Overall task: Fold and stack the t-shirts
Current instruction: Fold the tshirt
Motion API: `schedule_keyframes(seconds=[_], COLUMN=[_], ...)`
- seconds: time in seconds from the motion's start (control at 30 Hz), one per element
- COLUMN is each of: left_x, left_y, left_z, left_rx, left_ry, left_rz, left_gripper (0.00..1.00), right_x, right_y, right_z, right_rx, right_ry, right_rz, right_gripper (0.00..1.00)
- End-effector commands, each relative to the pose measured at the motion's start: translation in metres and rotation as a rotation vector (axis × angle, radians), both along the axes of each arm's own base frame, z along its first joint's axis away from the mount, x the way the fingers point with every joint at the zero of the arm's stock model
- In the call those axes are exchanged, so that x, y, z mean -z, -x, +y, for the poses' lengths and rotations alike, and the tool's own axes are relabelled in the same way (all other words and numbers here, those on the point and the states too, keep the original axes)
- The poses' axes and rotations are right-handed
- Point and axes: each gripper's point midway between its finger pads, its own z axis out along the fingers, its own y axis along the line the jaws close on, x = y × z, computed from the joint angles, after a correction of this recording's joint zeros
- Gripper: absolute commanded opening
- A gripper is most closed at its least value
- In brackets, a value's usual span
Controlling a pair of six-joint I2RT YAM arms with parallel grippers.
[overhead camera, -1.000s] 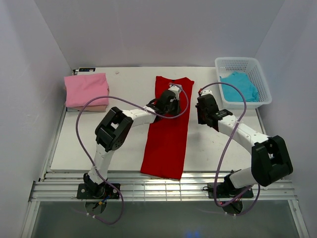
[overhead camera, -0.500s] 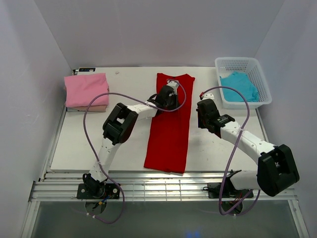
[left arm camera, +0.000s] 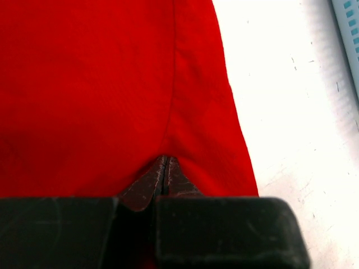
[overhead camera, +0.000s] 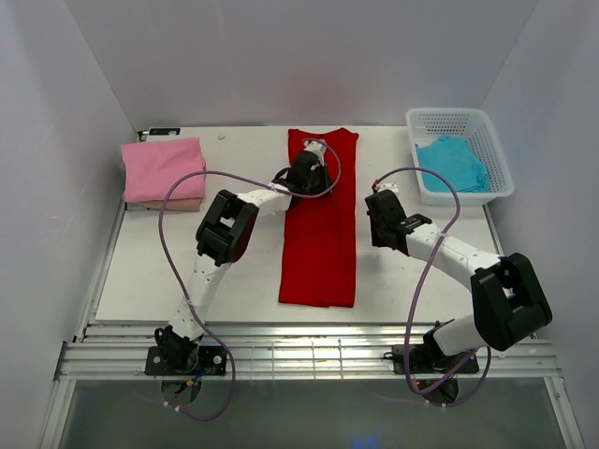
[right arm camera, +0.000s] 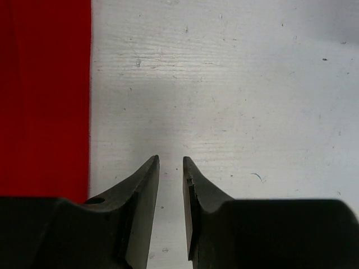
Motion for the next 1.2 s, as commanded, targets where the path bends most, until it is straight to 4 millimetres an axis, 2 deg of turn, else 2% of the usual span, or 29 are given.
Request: schedule_keyframes(seconds=[0.0,0.07,0.17,0.2,0.23,0.3,0.33,0.37,0.4,0.43,0.53,0.57,0.63,0.67,0.73,0.77,0.8,0.87,0.9,0.97,1.03,1.17], left_x=[0.043,0.027,-0.018,-0.048,-0.066,-0.1,-0.13,-0.144,-0.156,-0.172,-0.166,-0.15,-0.129,-0.105,-0.082,-0.07,-0.051,-0.037,-0.021,-0.023,-0.018,-0.016], left_y=[0.012,0.009,0.002,-0.001,-0.003,-0.002,0.004,0.009,0.016,0.031,0.065,0.091,0.125,0.153,0.189,0.204,0.227,0.255,0.272,0.29,0.306,0.321], left_z=[0.027,0.021,0.015,0.012,0.012,0.013,0.018,0.023,0.028,0.041,0.062,0.077,0.086,0.1,0.104,0.11,0.121,0.121,0.129,0.127,0.136,0.146], left_rx=[-0.029,-0.009,0.004,0.005,0.003,-0.01,-0.027,-0.037,-0.049,-0.088,-0.134,-0.15,-0.151,-0.167,-0.155,-0.161,-0.178,-0.157,-0.155,-0.155,-0.169,-0.187], left_ry=[-0.083,-0.047,0.001,0.027,0.038,0.05,0.058,0.061,0.064,0.057,0.016,-0.004,-0.02,-0.034,-0.057,-0.067,-0.072,-0.072,-0.095,-0.068,-0.074,-0.072], left_rz=[0.105,0.057,-0.021,-0.067,-0.097,-0.149,-0.191,-0.205,-0.216,-0.23,-0.178,-0.13,-0.076,-0.018,0.035,0.065,0.115,0.16,0.195,0.21,0.235,0.261], left_gripper=[0.02,0.03,0.17,0.28,0.33,0.39,0.45,0.48,0.5,0.51,0.56,0.56,0.56,0.56,0.56,0.56,0.56,0.56,0.56,0.56,0.56,0.55], right_x=[-0.005,-0.009,-0.021,-0.027,-0.025,-0.029,-0.028,-0.019,-0.022,-0.019,-0.005,-0.003,0.007,0.009,0.016,0.018,0.019,0.023,0.023,0.024,0.026,0.025], right_y=[-0.008,-0.009,-0.006,-0.004,0.001,0.01,0.016,0.026,0.031,0.036,0.058,0.065,0.079,0.084,0.095,0.1,0.103,0.112,0.114,0.119,0.122,0.128], right_z=[0.003,0.005,0.012,0.017,0.018,0.026,0.03,0.032,0.035,0.037,0.044,0.05,0.053,0.059,0.061,0.066,0.069,0.074,0.077,0.083,0.086,0.095], right_rx=[0.016,0.014,-0.012,-0.032,-0.043,-0.07,-0.087,-0.097,-0.102,-0.106,-0.122,-0.139,-0.136,-0.15,-0.141,-0.158,-0.164,-0.172,-0.176,-0.183,-0.185,-0.189], right_ry=[-0.004,-0.014,-0.055,-0.082,-0.093,-0.13,-0.153,-0.165,-0.187,-0.201,-0.252,-0.268,-0.298,-0.312,-0.339,-0.345,-0.352,-0.35,-0.349,-0.345,-0.335,-0.329], right_rz=[-0.04,-0.054,-0.077,-0.086,-0.081,-0.087,-0.08,-0.058,-0.067,-0.061,-0.028,-0.024,-0.004,-0.005,0.01,0.015,0.018,0.025,0.025,0.029,0.032,0.035], right_gripper=[0.3,0.3,0.32,0.36,0.42,0.48,0.52,0.53,0.54,0.54,0.54,0.54,0.54,0.54,0.54,0.54,0.54,0.54,0.54,0.54,0.54,0.54])
